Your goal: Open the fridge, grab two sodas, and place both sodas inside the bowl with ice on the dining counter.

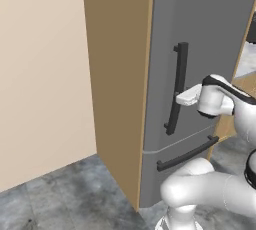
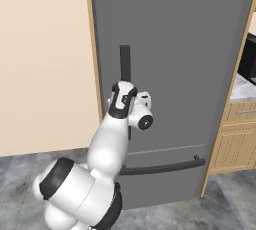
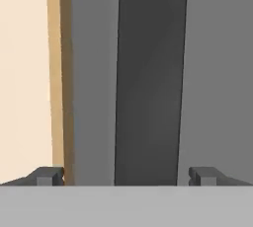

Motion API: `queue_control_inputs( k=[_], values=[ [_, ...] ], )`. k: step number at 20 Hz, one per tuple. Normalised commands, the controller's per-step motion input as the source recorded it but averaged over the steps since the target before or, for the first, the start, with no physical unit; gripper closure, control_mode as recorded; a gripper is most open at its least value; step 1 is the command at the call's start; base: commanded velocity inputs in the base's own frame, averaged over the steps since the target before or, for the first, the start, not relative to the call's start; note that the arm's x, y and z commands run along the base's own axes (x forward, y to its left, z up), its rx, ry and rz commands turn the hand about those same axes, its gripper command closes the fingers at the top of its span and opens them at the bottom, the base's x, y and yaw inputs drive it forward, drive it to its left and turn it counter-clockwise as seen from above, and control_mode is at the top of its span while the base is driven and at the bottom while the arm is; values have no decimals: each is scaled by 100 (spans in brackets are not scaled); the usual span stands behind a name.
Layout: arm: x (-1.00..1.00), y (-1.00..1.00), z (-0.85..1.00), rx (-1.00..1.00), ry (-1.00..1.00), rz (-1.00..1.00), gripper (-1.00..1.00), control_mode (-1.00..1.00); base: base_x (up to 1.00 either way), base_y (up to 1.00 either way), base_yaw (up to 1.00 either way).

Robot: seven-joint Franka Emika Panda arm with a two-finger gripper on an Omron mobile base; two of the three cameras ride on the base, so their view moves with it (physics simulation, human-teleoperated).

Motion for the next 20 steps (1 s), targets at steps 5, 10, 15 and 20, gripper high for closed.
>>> queue_control_inputs(
  k=[5, 10, 15, 20],
  values=[
    [31, 0, 0, 0, -6, 3, -100, -100, 0, 0, 0],
    [27, 0, 0, 0, 0, 0, -100, -100, 0, 0, 0],
    [17, 2, 0, -1, 0, 0, 100, -100, 0, 0, 0],
    [1, 4, -5, -7, 0, -1, 100, -100, 0, 0, 0]
  ],
)
